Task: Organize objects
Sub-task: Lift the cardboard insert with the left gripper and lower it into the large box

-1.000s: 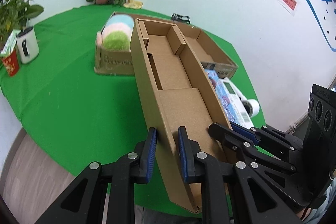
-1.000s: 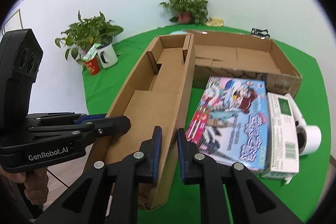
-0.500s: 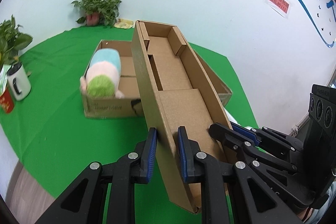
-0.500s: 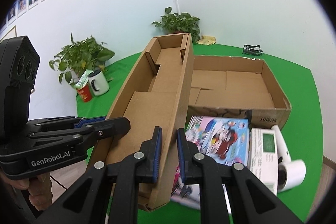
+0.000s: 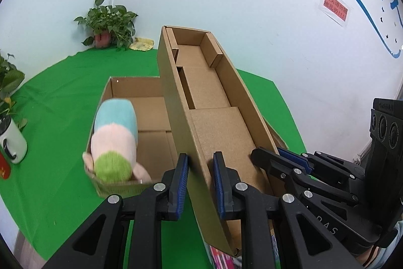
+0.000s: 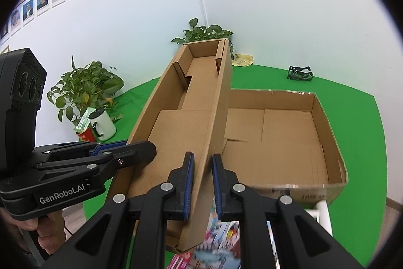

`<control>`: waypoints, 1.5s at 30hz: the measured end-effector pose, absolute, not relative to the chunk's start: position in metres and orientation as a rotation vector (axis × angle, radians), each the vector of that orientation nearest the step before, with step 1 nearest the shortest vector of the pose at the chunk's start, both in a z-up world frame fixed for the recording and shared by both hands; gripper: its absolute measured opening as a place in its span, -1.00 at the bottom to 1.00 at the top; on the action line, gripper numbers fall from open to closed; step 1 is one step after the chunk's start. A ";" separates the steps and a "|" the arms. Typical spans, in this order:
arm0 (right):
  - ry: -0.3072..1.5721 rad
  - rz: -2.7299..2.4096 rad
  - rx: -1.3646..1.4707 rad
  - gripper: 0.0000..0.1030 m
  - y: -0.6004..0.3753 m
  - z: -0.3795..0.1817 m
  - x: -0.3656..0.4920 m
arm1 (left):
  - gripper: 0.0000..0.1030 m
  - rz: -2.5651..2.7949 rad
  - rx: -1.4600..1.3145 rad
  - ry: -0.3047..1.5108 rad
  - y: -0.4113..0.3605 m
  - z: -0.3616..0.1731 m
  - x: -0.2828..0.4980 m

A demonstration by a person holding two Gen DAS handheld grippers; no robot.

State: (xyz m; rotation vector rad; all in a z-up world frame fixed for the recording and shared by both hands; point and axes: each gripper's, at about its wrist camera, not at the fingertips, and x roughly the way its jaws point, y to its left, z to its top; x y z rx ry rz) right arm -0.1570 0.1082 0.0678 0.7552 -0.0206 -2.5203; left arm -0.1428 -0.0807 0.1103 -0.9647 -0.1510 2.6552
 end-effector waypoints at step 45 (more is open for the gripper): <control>-0.103 -2.338 1.164 -0.76 0.061 -0.004 -0.312 | -0.75 2.649 -1.349 -0.079 -0.124 0.012 -0.332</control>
